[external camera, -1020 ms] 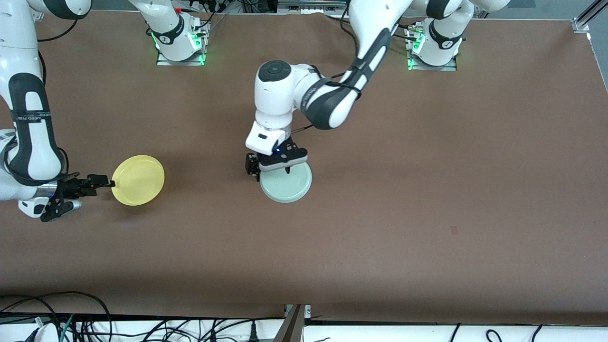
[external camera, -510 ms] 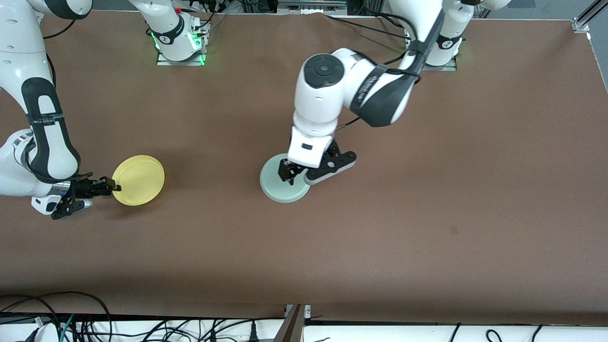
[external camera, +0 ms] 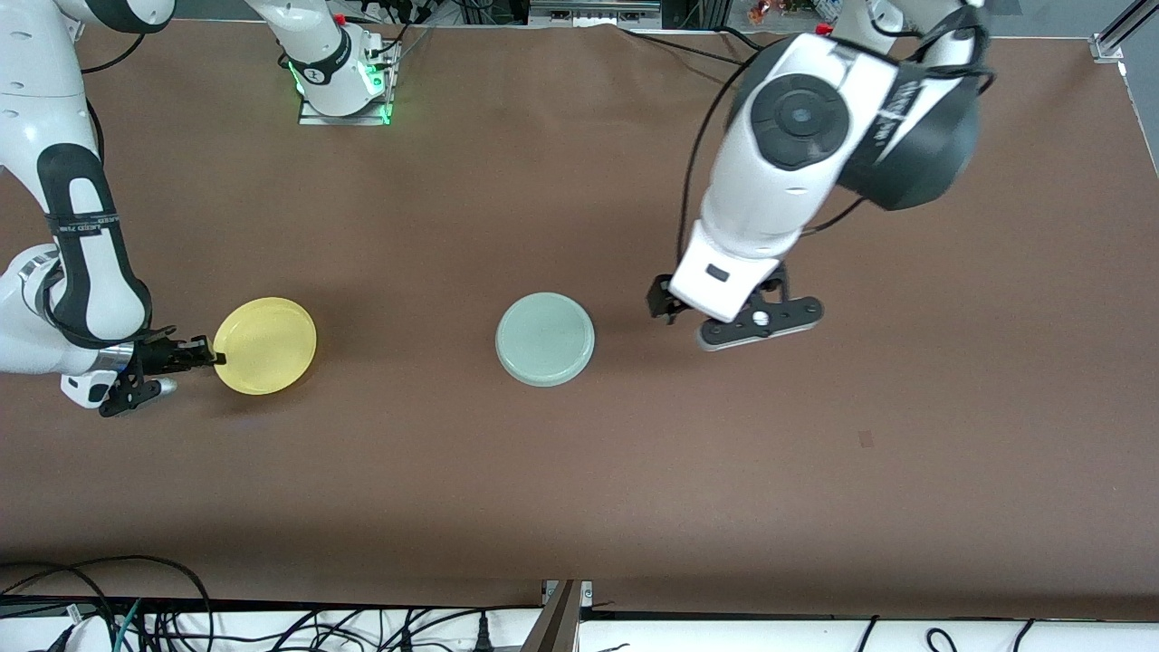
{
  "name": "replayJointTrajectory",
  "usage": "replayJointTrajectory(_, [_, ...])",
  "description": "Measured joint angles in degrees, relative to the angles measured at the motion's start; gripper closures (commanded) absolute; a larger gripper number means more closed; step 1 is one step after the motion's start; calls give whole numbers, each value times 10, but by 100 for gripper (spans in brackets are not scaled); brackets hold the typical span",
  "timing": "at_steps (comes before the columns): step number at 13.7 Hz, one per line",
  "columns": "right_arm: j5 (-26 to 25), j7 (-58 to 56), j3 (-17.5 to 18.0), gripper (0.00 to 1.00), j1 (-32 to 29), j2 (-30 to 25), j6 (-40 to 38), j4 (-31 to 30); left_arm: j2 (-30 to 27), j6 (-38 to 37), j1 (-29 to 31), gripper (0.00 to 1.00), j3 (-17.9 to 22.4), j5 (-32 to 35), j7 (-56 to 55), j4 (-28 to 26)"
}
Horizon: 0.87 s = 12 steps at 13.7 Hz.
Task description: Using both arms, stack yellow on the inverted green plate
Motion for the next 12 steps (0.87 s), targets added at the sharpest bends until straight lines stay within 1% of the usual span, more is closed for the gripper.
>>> replayJointTrajectory(3, [0,66,2,100,18,-44,-76,1,-28,-43,26,0,1,0,76,0])
replayJointTrajectory(5, [0,125,3,100,41,-76,-124,1,-53,-67,49,0,3,0,130,0])
replayJointTrajectory(7, [1,186,4,100,70,-97,-155,-5,-76,-96,79,0,4,1,185,0])
replayJointTrajectory(10, [2,316,16,100,129,-129,-156,-36,-101,-141,119,0,5,1,255,-1])
replayJointTrajectory(12, [3,415,37,100,179,-150,-125,-55,-114,-165,142,0,5,1,296,-2])
